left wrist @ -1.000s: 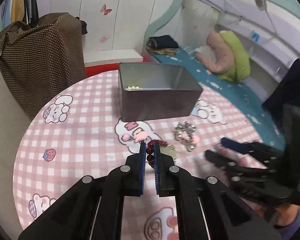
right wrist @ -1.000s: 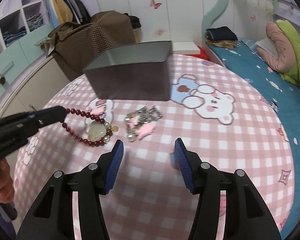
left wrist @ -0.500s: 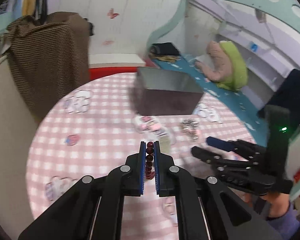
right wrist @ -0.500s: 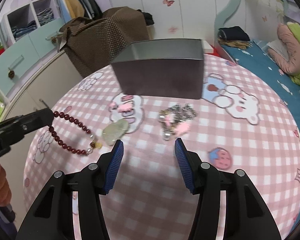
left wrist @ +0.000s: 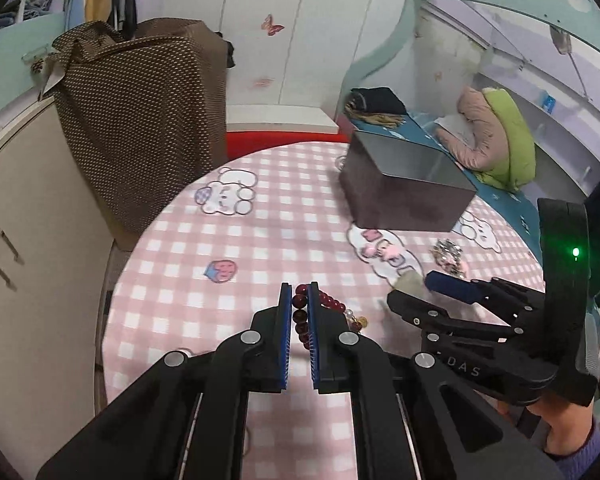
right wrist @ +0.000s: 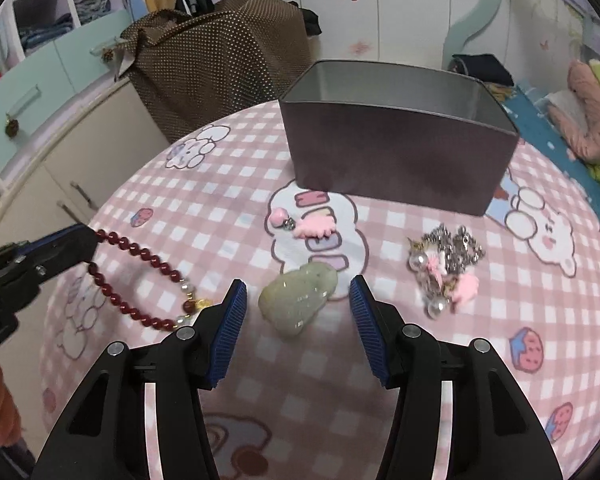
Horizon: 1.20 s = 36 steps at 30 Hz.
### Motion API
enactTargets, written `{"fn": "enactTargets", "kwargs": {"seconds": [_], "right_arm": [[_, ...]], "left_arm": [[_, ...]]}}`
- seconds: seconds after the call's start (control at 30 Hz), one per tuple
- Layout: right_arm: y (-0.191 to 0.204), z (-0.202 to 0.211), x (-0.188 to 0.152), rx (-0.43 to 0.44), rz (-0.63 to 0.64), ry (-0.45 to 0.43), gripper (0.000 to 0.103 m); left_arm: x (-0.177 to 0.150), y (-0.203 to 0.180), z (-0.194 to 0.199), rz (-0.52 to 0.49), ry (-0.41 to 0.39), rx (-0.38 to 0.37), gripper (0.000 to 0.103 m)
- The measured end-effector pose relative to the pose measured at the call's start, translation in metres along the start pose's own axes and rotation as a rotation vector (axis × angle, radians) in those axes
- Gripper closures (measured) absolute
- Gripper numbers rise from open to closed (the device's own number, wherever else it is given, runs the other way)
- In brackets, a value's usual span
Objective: Organize jewelry
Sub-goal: 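Grasp the jade pendant with the right tool while the left tool holds the red bracelet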
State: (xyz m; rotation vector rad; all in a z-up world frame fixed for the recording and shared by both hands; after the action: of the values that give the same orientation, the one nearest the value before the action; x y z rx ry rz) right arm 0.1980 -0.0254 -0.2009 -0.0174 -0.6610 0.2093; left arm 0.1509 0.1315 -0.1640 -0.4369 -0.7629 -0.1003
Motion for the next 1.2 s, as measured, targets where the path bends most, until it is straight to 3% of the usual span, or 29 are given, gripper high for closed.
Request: {"fn": "enactTargets", "kwargs": {"seconds": [0.07,0.1,0.4,0.77,1.2], "right_arm": [[0.006,-0.002,0.0,-0.035,0.032,-0.007,0.051],[0.009,-0.002,-0.001,-0.059,0.051,-0.014,0.058],[-0.012,0.008,-0.006,-0.012,0.026,-0.016,0.073],[-0.06,0.043,0.003,0.054,-0.072,-0.103,0.073],[-0.114,0.074,0.07,0.043,-0.155,-0.258,0.074]], "left_arm": [[0.002,0.002,-0.001,0.001,0.0,-0.002,0.097],[0.003,0.002,-0.002,-0.003,0.001,-0.005,0.097],[0.017,-0.017,-0.007,-0.039,-0.012,-0.06,0.097],[0.054,-0.064,-0.001,-0.119,-0.067,-0.163,0.097],[0.137,-0.099,-0.02,-0.202,-0.136,-0.21,0.097]]}}
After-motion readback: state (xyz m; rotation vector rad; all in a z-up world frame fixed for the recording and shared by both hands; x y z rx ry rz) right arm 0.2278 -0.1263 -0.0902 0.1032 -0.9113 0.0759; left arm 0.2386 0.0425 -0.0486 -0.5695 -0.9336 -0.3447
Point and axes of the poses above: each gripper's, at about its wrist camera, not at the fingertips, and z roughly against the way its jaws point, y to its left, x to its top, the point moved 1 cm from there along -z, roughly the way its jaws point, and after that the axes turned 15 degrees about -x, right-handed, at the moved point
